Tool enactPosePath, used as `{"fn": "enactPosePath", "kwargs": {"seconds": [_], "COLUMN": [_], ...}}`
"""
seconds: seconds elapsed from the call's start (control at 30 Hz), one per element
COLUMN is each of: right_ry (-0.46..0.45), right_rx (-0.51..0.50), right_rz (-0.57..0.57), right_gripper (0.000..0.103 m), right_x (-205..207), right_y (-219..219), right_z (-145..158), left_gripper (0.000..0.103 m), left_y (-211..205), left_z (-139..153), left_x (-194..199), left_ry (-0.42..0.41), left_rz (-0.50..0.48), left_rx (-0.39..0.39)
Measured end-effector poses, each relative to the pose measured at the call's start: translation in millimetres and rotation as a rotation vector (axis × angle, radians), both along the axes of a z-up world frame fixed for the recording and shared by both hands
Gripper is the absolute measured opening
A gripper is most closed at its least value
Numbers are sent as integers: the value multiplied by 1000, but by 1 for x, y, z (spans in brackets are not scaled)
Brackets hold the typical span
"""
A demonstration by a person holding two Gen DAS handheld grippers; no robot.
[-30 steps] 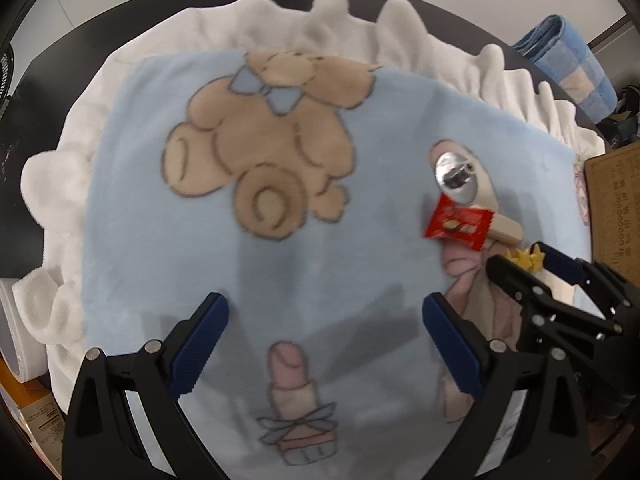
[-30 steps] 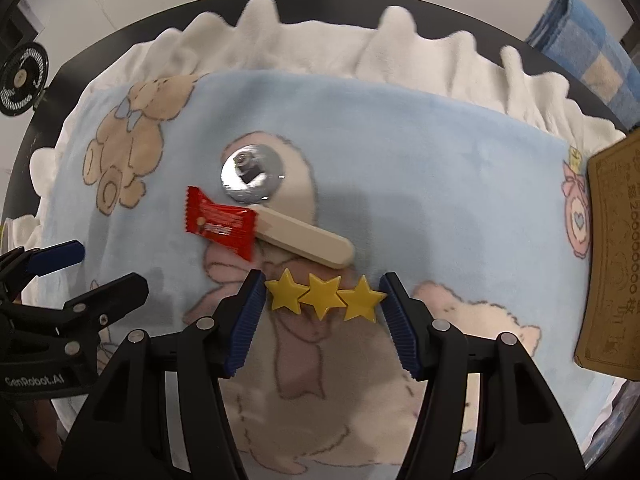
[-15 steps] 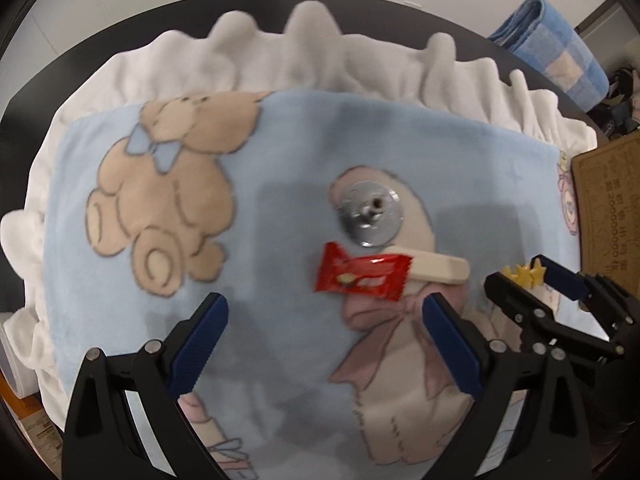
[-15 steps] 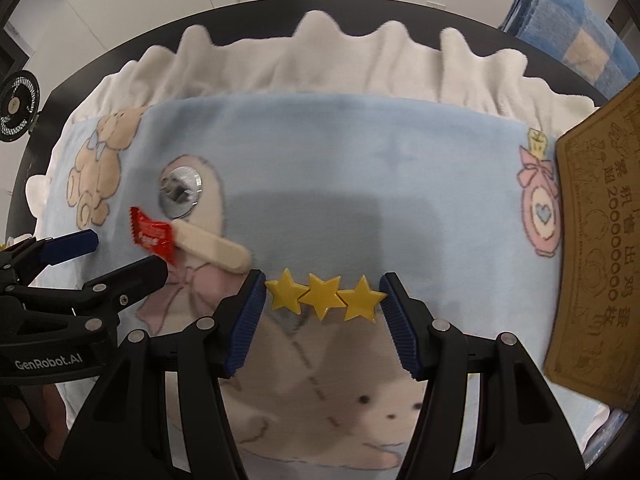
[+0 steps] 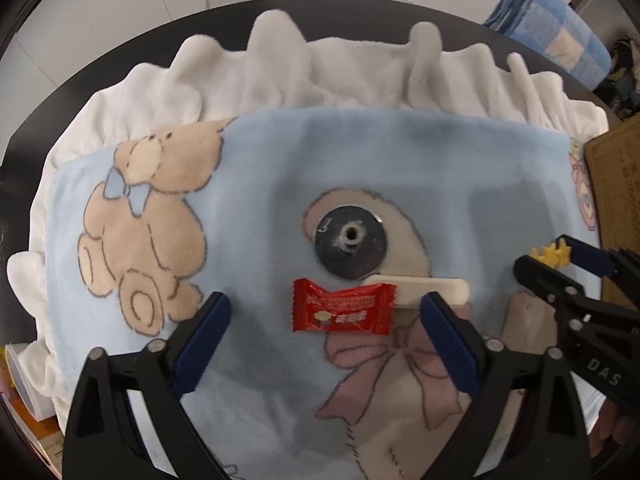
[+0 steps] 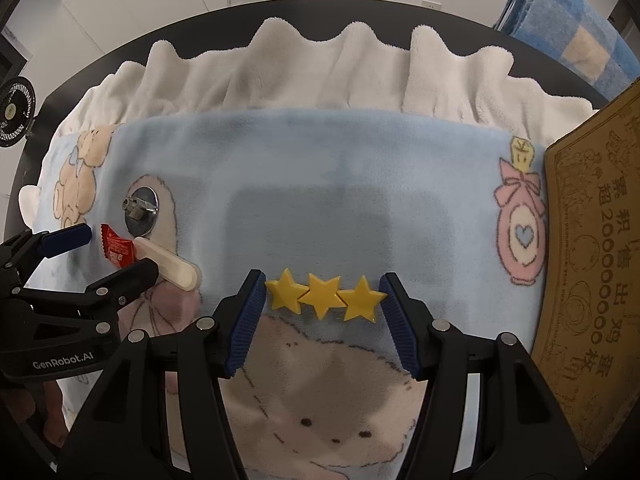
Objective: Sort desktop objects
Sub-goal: 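Grasp the red candy with the left tool while the right tool holds the star clip, then lift the red candy and star clip toward the cardboard box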
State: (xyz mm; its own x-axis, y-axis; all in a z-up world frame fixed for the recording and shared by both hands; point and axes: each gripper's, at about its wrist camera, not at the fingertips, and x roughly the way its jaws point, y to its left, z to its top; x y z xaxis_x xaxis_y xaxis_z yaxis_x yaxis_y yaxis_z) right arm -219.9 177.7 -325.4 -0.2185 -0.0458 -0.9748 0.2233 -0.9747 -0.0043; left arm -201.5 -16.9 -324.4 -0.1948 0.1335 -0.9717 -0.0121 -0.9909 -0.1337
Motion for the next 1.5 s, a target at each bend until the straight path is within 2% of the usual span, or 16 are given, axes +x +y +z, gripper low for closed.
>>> {"fn": "enactPosePath", "kwargs": {"seconds": [0.17,0.2,0.27,0.3,0.4,0.43,0.5,0.53,0.67,0.93,1.07,1.3,1.5], "right_ry": [-7,-7,-4,-3,-1,0,3,4,9,26,37,61,105], "right_rx": [-2,-1,0,0,0,-1,-3,-4,-7,-30,-48,-85,-87], "right_rz": [-2,-2,-3,-2,-1,-1,-3,-3,-6,-14,-24,-14,1], "right_gripper": [61,61,61,61,61,61,61,61,61,61,61,61,61], "right_x": [-2,-2,-2,-3,-3,-2,1,3,5,11,23,53,77], "right_y": [3,4,5,5,6,6,3,2,-2,-8,-16,-34,-52], "right_z": [-1,0,1,2,4,5,8,10,16,34,61,127,194], "left_gripper": [55,45,38,28,22,15,15,15,15,15,15,15,15], "left_y": [2,4,9,10,14,13,7,21,26,17,6,9,0], "left_z": [1,1,1,1,2,5,5,3,4,26,48,112,172], "left_x": [-2,-3,-4,-4,-7,-6,1,-1,1,16,30,51,75], "left_ry": [10,9,7,4,-1,-2,-9,-14,-16,-4,1,20,52], "left_rz": [-12,-13,-14,-16,-17,-16,-10,-7,-12,-10,-1,24,64], "left_rx": [33,44,68,81,86,82,88,85,77,65,35,4,25]}}
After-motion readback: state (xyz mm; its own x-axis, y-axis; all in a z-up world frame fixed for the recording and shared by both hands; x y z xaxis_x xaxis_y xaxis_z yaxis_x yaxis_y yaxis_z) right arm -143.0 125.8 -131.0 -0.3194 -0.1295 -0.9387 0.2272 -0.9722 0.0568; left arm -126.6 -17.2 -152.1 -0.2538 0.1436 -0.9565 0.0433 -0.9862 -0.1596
